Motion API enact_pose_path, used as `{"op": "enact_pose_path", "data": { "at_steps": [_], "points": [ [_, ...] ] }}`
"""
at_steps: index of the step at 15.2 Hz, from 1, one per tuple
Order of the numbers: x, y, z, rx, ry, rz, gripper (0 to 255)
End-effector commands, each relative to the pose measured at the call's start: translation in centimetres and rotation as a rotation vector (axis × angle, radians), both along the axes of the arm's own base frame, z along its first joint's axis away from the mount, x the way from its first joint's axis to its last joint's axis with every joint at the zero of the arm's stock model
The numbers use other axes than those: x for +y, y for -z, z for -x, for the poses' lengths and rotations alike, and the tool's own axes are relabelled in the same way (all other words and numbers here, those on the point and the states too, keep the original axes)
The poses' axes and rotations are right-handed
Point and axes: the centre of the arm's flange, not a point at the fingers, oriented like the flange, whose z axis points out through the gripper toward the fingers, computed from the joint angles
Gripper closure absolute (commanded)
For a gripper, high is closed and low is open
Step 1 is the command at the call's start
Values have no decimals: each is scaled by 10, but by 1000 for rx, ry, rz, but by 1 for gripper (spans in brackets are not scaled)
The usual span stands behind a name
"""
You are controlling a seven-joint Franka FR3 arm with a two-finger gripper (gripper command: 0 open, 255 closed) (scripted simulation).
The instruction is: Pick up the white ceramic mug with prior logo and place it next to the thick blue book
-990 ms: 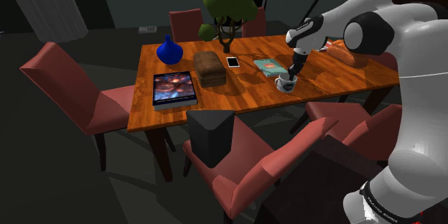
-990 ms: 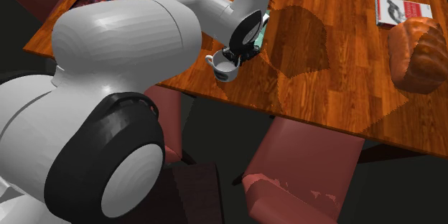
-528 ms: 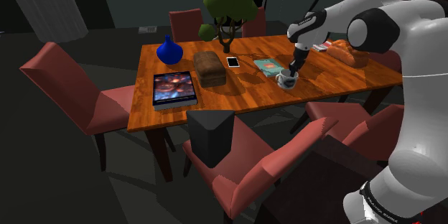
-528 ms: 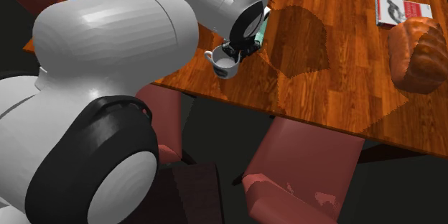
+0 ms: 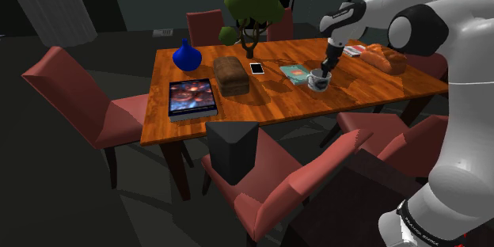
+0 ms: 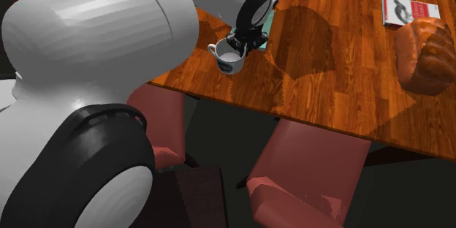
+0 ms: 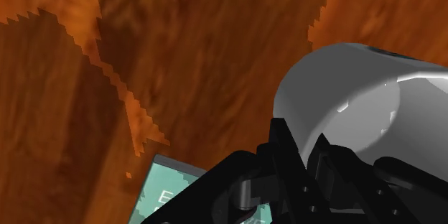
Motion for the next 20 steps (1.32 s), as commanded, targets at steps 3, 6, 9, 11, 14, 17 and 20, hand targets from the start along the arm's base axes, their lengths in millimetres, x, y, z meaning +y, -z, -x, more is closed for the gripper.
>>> {"op": "enact_pose_path", "data": {
  "at_steps": [3,6,9,11,14,17,20],
  "points": [
    [1,-22,0,0,0,0,255],
    [1,-38,0,0,0,0,255],
    [1,-54,0,0,0,0,255],
    [1,-64,0,0,0,0,255],
    [1,-80,0,0,0,0,255],
    [26,-83,-6,0,0,0,255],
    [65,-84,-16,0,0,0,255]
  ]
}}
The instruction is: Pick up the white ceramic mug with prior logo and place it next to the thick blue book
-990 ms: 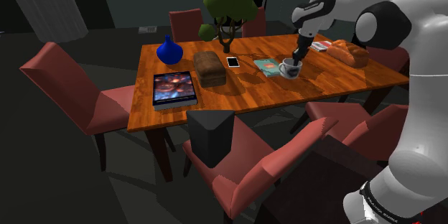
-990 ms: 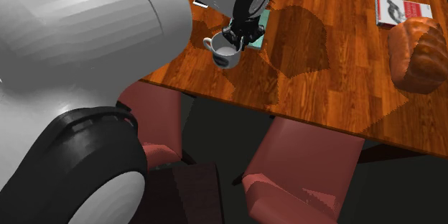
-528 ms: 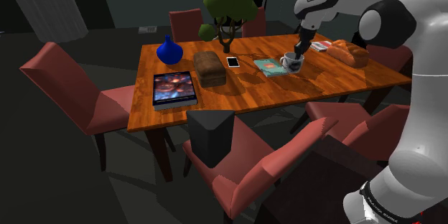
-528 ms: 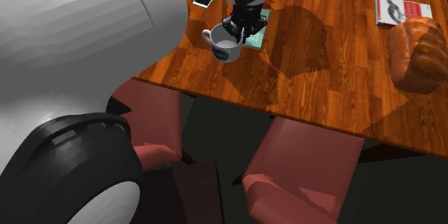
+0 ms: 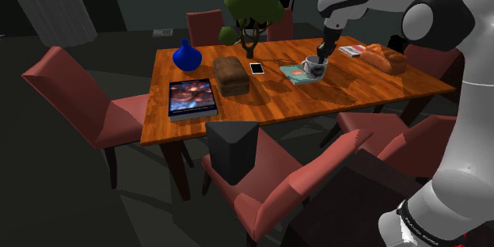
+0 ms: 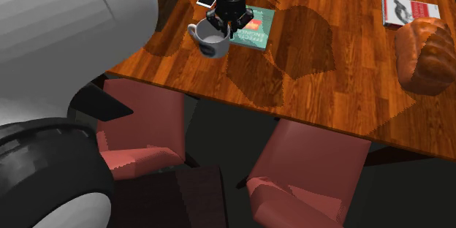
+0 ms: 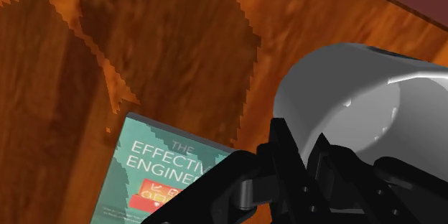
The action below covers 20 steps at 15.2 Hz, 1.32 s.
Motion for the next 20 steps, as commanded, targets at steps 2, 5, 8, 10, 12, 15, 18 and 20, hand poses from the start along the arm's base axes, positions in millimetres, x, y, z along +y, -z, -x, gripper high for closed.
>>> {"op": "enact_pose_path", "data": {
  "at_steps": [2,5,8,10,12,15,18,20],
  "points": [
    [38,1,-9,0,1,0,255],
    [76,0,-19,0,1,0,255],
    [114,0,-29,0,1,0,255],
    [140,0,-36,0,1,0,255],
    [165,0,-43,0,1,0,255],
    [204,0,-53,0,1,0,255],
    [242,0,-63,0,1,0,255],
    [268,0,-69,0,1,0,255]
  ]
}}
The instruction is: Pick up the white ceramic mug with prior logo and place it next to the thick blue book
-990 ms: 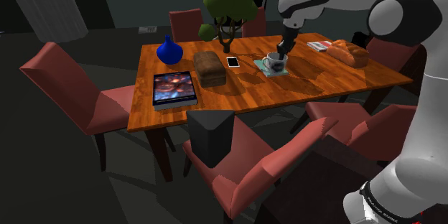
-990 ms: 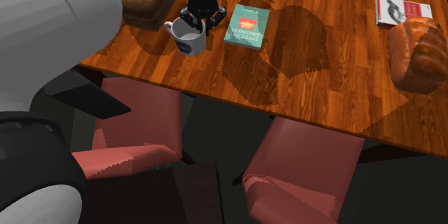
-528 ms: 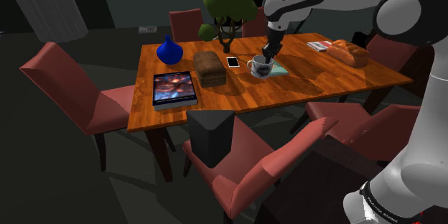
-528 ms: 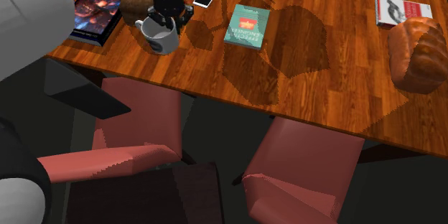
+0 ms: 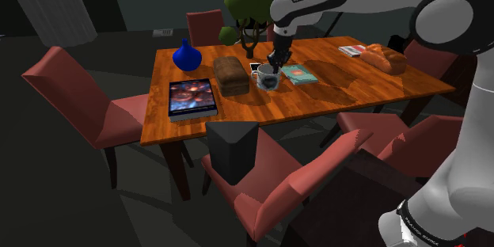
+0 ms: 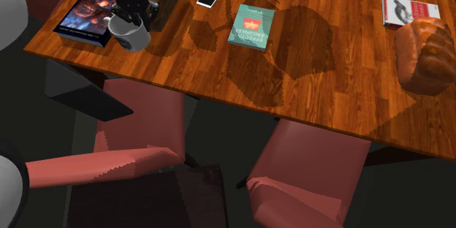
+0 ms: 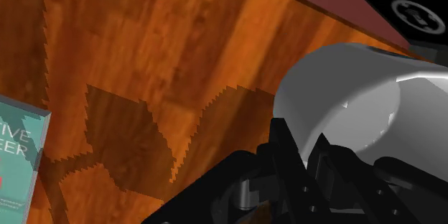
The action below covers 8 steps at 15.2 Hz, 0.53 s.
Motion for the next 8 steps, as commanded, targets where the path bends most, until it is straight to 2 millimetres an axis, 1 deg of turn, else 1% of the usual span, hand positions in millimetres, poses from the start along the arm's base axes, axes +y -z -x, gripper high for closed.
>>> {"op": "enact_pose_path", "data": {
  "at_steps": [1,8],
  "points": [
    [24,1,-9,0,2,0,255],
    [114,1,-32,0,2,0,255]
  ]
}}
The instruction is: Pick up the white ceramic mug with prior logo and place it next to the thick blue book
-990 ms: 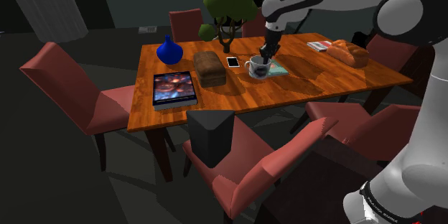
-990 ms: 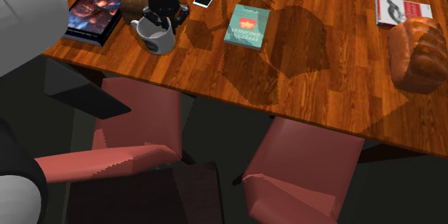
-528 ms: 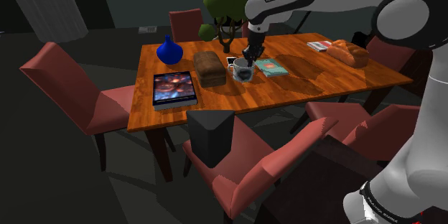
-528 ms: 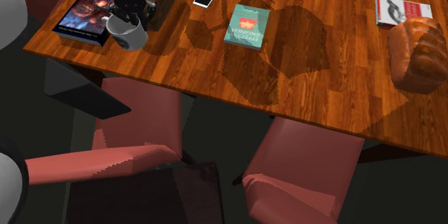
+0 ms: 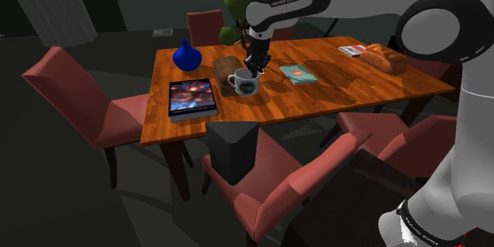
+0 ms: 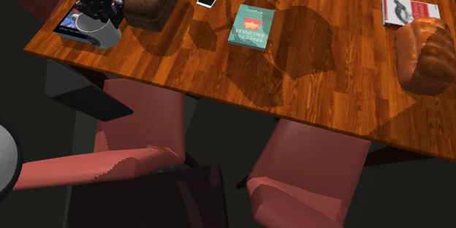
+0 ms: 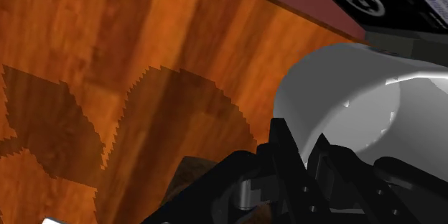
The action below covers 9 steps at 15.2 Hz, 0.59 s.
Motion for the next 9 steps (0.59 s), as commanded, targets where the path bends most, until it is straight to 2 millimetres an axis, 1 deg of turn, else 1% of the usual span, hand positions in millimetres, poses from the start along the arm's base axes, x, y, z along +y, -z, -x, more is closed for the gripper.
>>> {"op": "enact_pose_path", "data": {
  "at_steps": [1,3,4,9],
  "points": [
    [26,-1,-7,-1,1,0,255],
    [52,-1,-14,-1,1,0,255],
    [58,-1,-15,-1,1,0,255],
    [58,25,-15,-1,1,0,255]
  ]
}}
